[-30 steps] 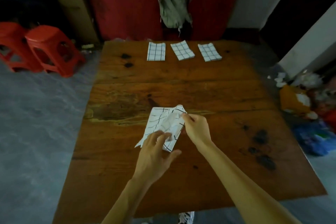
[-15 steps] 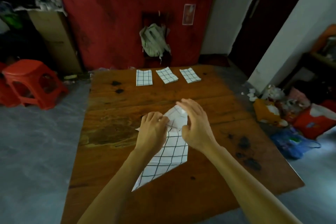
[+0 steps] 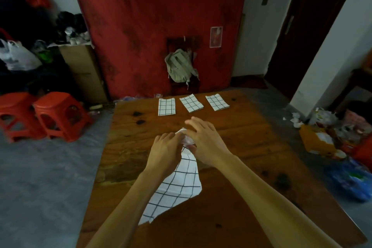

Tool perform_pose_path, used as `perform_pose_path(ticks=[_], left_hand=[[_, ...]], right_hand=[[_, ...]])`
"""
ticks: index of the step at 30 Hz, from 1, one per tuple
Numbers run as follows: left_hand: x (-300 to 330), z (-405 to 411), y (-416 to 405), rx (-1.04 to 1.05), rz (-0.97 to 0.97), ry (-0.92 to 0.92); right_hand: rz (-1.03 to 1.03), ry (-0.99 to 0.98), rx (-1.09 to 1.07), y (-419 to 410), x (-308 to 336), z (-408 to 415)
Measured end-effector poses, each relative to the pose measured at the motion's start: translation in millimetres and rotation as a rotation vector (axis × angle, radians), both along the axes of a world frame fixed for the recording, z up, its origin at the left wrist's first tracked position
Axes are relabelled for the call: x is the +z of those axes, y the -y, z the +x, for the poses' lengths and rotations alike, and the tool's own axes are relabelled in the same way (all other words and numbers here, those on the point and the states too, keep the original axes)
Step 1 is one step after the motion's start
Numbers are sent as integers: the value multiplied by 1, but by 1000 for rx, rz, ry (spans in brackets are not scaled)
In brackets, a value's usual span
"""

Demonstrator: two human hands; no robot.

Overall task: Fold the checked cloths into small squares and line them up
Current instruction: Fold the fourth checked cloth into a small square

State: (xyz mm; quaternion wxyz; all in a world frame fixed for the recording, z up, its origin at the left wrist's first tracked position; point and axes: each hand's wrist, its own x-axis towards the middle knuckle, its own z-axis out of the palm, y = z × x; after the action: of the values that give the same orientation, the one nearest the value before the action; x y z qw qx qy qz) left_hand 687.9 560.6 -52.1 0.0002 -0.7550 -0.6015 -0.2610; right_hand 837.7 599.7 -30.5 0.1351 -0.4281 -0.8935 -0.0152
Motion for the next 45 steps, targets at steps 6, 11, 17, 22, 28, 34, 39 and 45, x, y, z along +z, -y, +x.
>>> perform_pose_path(ticks=[6, 11, 17, 22, 28, 34, 39, 45], left_hand=[[-7, 18, -10, 194, -264, 214], [-19, 28, -26, 320, -468, 119], [17, 43, -69, 380, -321, -34], [48, 68, -114, 313, -156, -151], [60, 62, -140, 243, -100, -235], [54, 46, -142, 396, -43, -166], [56, 51, -115, 325, 127, -192], [47, 50, -64, 272, 142, -158]], right_hand=[[-43, -75, 17, -39, 1, 18], [-33, -84, -97, -72, 0, 55], [-73, -183, -217, -110, 1, 115], [-239, -140, -80, -135, 3, 127], [-236, -216, -204, -163, 21, 145], [98, -430, -174, -172, 37, 163], [233, -483, -150, -146, 28, 178], [279, -428, -158, -87, 12, 195]])
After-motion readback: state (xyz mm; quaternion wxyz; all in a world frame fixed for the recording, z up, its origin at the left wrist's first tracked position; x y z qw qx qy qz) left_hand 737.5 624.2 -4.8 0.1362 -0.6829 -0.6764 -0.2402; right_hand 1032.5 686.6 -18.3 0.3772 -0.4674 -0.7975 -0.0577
